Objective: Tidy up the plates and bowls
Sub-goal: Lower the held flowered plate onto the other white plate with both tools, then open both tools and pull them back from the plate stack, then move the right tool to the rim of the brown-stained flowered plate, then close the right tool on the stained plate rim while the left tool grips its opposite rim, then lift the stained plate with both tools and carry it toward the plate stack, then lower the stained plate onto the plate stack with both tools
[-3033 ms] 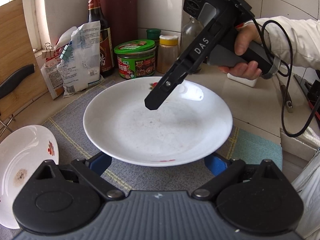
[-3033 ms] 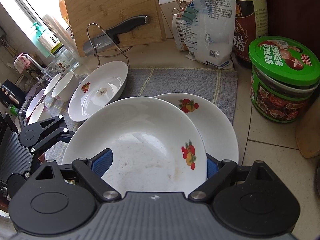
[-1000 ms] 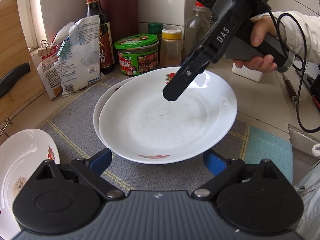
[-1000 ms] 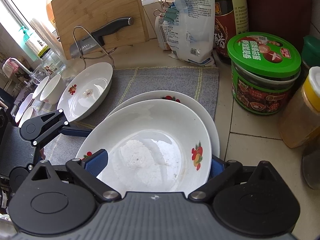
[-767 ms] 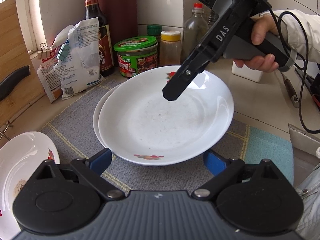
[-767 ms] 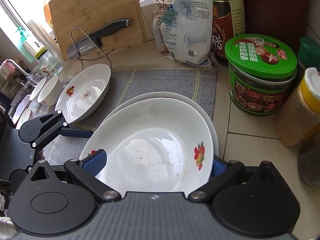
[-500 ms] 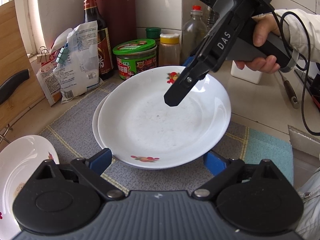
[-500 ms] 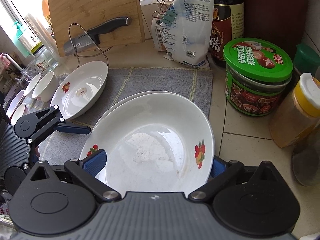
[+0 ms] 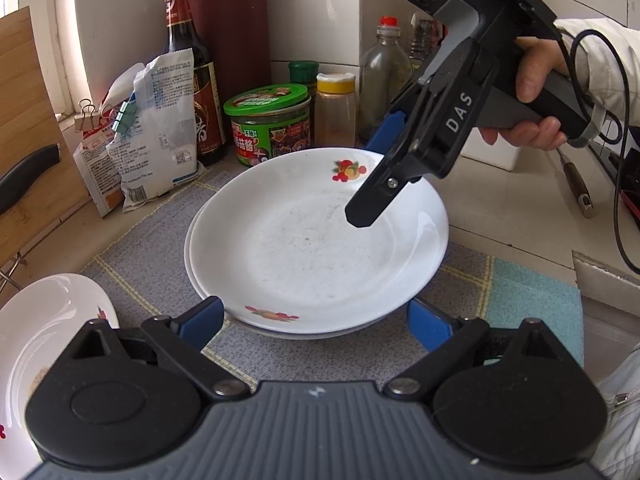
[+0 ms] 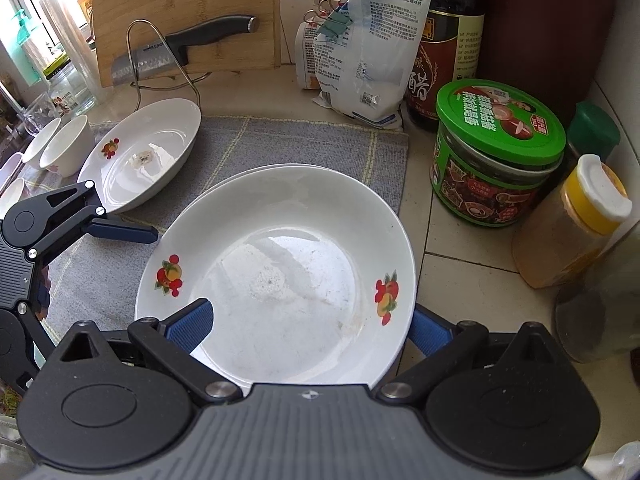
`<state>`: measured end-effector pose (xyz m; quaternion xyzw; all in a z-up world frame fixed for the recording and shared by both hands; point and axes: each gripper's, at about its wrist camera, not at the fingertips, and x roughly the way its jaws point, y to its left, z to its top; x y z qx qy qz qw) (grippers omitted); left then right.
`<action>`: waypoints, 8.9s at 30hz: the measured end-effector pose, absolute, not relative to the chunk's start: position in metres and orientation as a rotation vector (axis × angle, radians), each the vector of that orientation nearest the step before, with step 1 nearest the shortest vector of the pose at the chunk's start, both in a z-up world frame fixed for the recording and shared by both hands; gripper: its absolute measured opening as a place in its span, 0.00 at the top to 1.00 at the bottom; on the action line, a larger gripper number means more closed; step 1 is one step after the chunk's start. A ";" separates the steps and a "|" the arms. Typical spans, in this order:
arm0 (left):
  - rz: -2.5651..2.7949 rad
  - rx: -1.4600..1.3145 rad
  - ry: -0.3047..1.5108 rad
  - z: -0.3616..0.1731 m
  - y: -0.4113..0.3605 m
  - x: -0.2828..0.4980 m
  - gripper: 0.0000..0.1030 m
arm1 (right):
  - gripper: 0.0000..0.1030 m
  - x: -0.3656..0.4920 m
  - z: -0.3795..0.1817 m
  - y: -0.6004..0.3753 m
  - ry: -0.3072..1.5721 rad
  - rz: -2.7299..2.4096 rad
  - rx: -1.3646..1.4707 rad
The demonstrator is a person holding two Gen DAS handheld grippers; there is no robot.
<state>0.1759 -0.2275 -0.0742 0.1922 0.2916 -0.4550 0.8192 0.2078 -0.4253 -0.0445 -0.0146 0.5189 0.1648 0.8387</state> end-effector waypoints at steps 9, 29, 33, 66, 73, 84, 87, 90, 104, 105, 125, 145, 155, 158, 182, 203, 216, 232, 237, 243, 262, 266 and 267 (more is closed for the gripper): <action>-0.952 0.395 0.613 -0.070 -0.226 0.173 0.05 | 0.00 0.197 -0.036 -0.419 1.064 0.360 -0.048; -0.671 0.181 0.689 -0.047 -0.178 0.142 0.03 | 0.00 0.156 -0.014 -0.362 0.814 0.381 -0.115; -0.521 0.127 0.744 -0.054 -0.153 0.137 0.03 | 0.00 0.155 -0.014 -0.345 0.781 0.434 -0.100; -0.366 0.144 0.724 -0.105 -0.081 0.204 0.00 | 0.00 0.194 -0.037 -0.276 0.913 0.363 -0.089; -0.381 0.144 0.704 -0.106 -0.082 0.212 0.00 | 0.00 0.233 -0.038 -0.270 0.957 0.448 -0.080; -0.371 0.131 0.683 -0.107 -0.082 0.216 0.01 | 0.00 0.307 -0.061 -0.252 1.038 0.579 -0.137; -0.366 0.130 0.684 -0.107 -0.083 0.217 0.01 | 0.00 0.323 -0.071 -0.246 1.068 0.611 -0.154; -0.363 0.129 0.682 -0.107 -0.082 0.217 0.01 | 0.00 0.337 -0.080 -0.242 1.100 0.646 -0.149; -0.362 0.128 0.679 -0.107 -0.081 0.216 0.01 | 0.00 0.386 -0.090 -0.226 1.131 0.809 -0.093; -0.363 0.129 0.679 -0.107 -0.081 0.217 0.01 | 0.00 0.389 -0.090 -0.225 1.132 0.815 -0.089; -0.381 0.167 0.670 -0.104 -0.080 0.218 0.01 | 0.00 0.414 -0.090 -0.215 1.143 0.926 -0.072; -0.383 0.206 0.665 -0.102 -0.084 0.218 0.00 | 0.05 0.415 -0.089 -0.214 1.143 0.937 -0.064; -0.392 0.211 0.671 -0.099 -0.083 0.217 0.01 | 0.05 0.410 -0.088 -0.213 1.147 0.926 -0.068; -0.397 0.215 0.671 -0.097 -0.082 0.215 0.01 | 0.05 0.407 -0.087 -0.213 1.148 0.923 -0.067; -0.463 0.273 0.673 -0.068 -0.075 0.166 0.01 | 0.05 0.337 -0.054 -0.222 1.144 0.876 -0.011; -0.559 0.319 0.706 -0.049 -0.077 0.106 0.01 | 0.05 0.261 -0.038 -0.236 1.157 0.822 0.037; -0.638 0.347 0.709 -0.040 -0.089 0.089 0.01 | 0.05 0.228 -0.032 -0.261 1.151 0.761 0.090; -0.784 0.399 0.691 -0.038 -0.126 0.096 0.01 | 0.05 0.202 -0.028 -0.318 1.133 0.627 0.160; -0.826 0.414 0.683 -0.038 -0.139 0.100 0.01 | 0.05 0.196 -0.027 -0.336 1.126 0.586 0.177; -0.871 0.430 0.678 -0.040 -0.153 0.107 0.01 | 0.05 0.189 -0.026 -0.356 1.119 0.543 0.192; -0.965 0.457 0.672 -0.049 -0.203 0.126 0.01 | 0.05 0.191 -0.032 -0.413 1.109 0.448 0.245; -0.972 0.459 0.675 -0.051 -0.209 0.134 0.01 | 0.05 0.197 -0.034 -0.421 1.108 0.439 0.250; -0.974 0.459 0.675 -0.052 -0.210 0.137 0.01 | 0.05 0.199 -0.035 -0.423 1.107 0.436 0.251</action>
